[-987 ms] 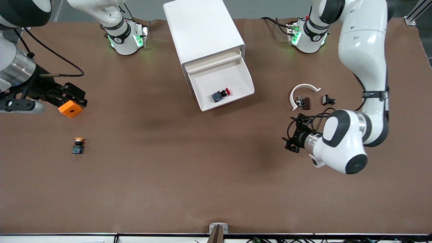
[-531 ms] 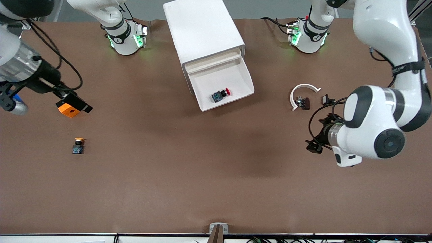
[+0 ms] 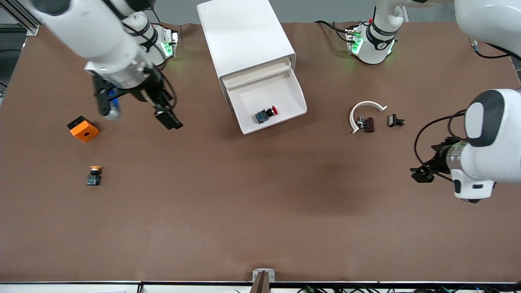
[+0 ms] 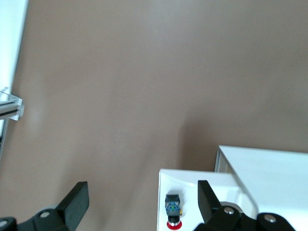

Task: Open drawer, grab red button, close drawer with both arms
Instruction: 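Lower the right gripper into the drawer and grasp the red-capped button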

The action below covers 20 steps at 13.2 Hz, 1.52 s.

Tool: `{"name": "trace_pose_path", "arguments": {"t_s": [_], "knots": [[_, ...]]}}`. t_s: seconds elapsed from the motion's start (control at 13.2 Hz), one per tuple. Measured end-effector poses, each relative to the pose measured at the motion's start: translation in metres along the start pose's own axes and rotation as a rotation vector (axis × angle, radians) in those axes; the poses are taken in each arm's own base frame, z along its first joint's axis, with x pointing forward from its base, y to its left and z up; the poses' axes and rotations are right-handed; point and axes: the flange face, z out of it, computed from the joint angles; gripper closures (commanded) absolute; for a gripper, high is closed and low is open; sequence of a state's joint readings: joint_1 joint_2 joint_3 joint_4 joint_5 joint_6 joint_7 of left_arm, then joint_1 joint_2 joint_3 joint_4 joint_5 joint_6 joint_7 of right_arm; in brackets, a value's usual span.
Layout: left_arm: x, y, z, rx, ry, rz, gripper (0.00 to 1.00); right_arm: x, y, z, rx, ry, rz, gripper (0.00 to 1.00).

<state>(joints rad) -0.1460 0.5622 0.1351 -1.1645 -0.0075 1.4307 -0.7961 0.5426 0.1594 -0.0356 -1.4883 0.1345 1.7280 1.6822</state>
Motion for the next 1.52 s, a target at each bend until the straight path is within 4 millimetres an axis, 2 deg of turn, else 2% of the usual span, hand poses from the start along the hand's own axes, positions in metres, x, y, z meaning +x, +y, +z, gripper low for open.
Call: {"name": "trace_pose_path", "arguments": {"t_s": [0.23,0.38,0.53,0.68,0.83,0.91,1.14,1.37,1.52], "knots": [[0.016,-0.014,0.007,0.028,0.007,0.001,0.0,-0.067,-0.005,0.067,-0.077,0.015,-0.033,0.0],[0.024,-0.021,0.015,0.057,0.01,0.029,0.0,-0.101,-0.007,0.106,-0.093,0.035,-0.005,0.0],[0.032,-0.025,0.024,0.087,0.013,0.079,0.0,-0.125,-0.007,0.125,-0.07,0.039,0.004,0.0],[0.044,-0.031,0.035,0.099,-0.004,0.134,0.0,-0.155,0.003,0.145,-0.085,0.072,-0.048,0.0],[0.053,-0.035,0.043,0.101,-0.016,0.202,0.0,-0.191,0.015,0.174,-0.089,0.108,-0.106,0.0],[0.054,-0.034,0.044,0.098,-0.017,0.244,0.0,-0.201,0.016,0.189,-0.086,0.116,-0.119,0.0],[0.04,-0.016,0.041,0.07,-0.012,0.451,0.0,-0.203,0.011,0.224,-0.087,0.124,-0.122,0.0],[0.02,0.004,0.033,0.004,-0.015,0.546,0.0,-0.195,0.001,0.234,-0.061,0.121,-0.108,0.0],[0.004,0.017,0.032,-0.016,-0.017,0.584,0.0,-0.182,-0.005,0.236,-0.061,0.125,-0.089,0.0]]}}
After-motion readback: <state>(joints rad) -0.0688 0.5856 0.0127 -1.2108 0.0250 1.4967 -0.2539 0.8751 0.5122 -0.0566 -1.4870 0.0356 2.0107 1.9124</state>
